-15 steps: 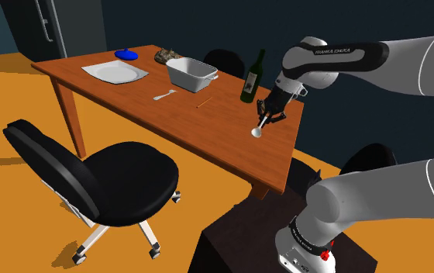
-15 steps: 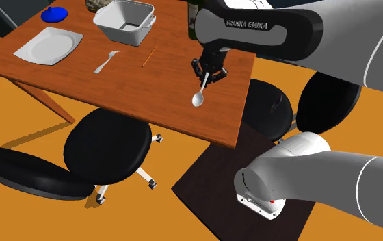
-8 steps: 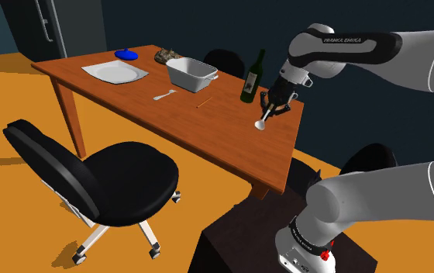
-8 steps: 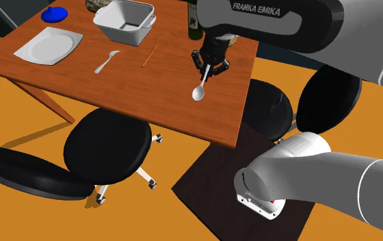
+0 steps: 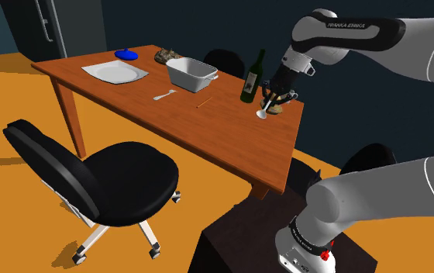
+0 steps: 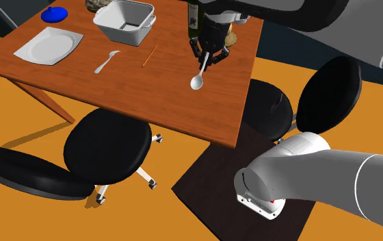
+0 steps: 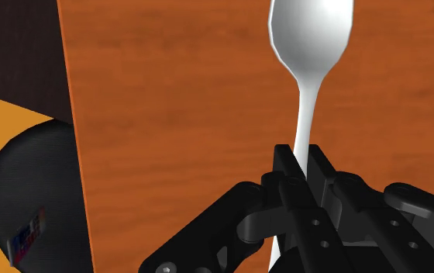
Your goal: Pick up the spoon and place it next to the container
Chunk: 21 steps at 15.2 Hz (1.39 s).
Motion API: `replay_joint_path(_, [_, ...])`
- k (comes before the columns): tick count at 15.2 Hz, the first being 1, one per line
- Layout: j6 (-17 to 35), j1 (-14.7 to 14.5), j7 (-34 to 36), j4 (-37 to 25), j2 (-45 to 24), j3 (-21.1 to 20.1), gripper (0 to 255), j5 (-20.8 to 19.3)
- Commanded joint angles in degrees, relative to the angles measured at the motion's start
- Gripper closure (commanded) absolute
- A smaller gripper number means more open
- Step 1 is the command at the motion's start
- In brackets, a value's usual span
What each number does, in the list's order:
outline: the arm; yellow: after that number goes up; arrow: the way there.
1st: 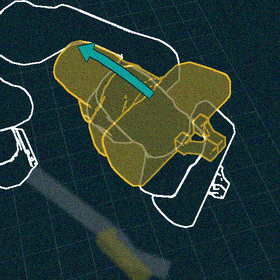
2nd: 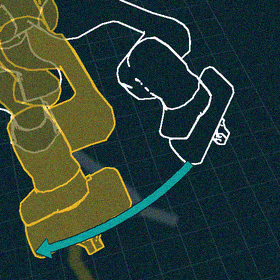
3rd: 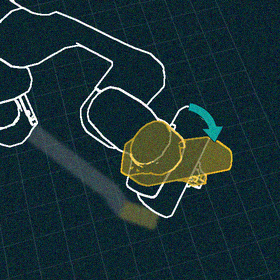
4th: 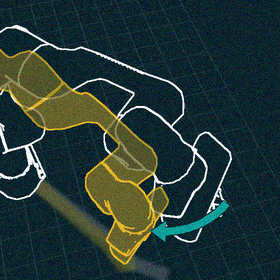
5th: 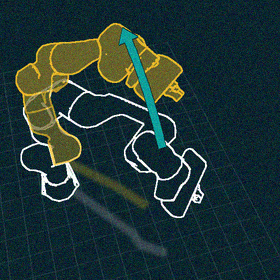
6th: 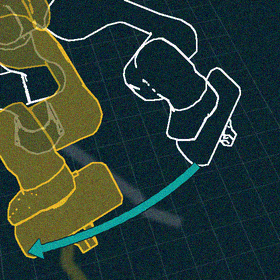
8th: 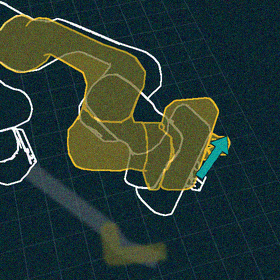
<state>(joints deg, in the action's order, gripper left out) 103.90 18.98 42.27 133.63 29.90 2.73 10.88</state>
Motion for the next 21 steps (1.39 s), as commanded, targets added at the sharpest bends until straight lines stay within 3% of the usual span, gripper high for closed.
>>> replay_joint_path(1, [0.41,-0.1,-0.32,-3.58,-4.11,0.25,255,0.08])
replay_joint_path(13, [-1.38,0.05,-2.46,-32.95,-32.2,1.93,255,1.53])
replay_joint_path(21, [-9.95,1.68,-2.21,-63.07,-53.96,2.17,255,3.06])
